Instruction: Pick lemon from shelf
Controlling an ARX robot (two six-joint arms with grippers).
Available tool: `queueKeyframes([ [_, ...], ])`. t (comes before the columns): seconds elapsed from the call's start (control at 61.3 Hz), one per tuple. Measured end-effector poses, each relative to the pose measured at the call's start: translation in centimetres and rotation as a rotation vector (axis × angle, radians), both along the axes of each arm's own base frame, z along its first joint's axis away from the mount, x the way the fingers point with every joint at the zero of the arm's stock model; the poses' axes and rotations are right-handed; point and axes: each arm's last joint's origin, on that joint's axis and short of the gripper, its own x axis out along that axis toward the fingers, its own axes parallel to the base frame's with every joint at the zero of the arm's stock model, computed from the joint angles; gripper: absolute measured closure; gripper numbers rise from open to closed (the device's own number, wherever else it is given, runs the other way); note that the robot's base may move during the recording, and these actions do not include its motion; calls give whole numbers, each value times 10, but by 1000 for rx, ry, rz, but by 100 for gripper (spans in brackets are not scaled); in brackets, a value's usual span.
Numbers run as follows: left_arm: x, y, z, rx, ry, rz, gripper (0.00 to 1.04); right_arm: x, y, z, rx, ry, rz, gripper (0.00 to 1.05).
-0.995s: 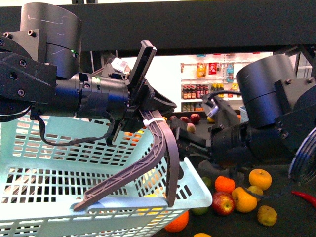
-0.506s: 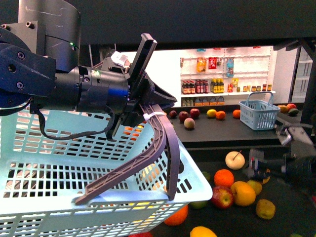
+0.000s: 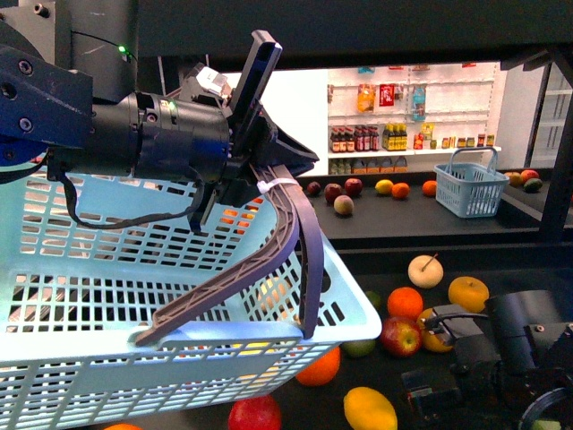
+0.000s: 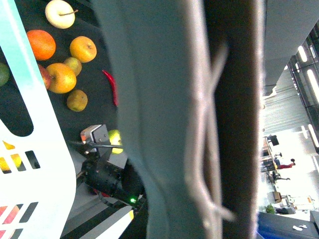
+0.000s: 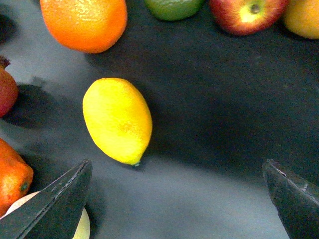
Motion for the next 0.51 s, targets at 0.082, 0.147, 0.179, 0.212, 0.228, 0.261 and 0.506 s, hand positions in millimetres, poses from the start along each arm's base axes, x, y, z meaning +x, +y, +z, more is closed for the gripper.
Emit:
queueKeyframes([
  [0.082, 0, 0, 0, 0, 0, 0, 98, 5, 10, -7, -8, -6, 31, 2],
  [0.147, 0, 0, 0, 0, 0, 0, 98, 9, 18, -10, -11, -7, 50, 2],
  [0.179, 0, 0, 0, 0, 0, 0, 98, 12, 22, -12, -17, -10, 62, 2],
  [0.212, 0, 0, 0, 0, 0, 0, 98, 14, 26, -13, -22, -14, 71, 2],
  [0.228, 0, 0, 0, 0, 0, 0, 98, 15, 27, -14, -24, -14, 74, 2],
  [0.261, 0, 0, 0, 0, 0, 0, 98, 17, 31, -15, -29, -18, 83, 2],
  [0.506, 0, 0, 0, 0, 0, 0, 98, 32, 44, -28, -67, -23, 109, 2],
])
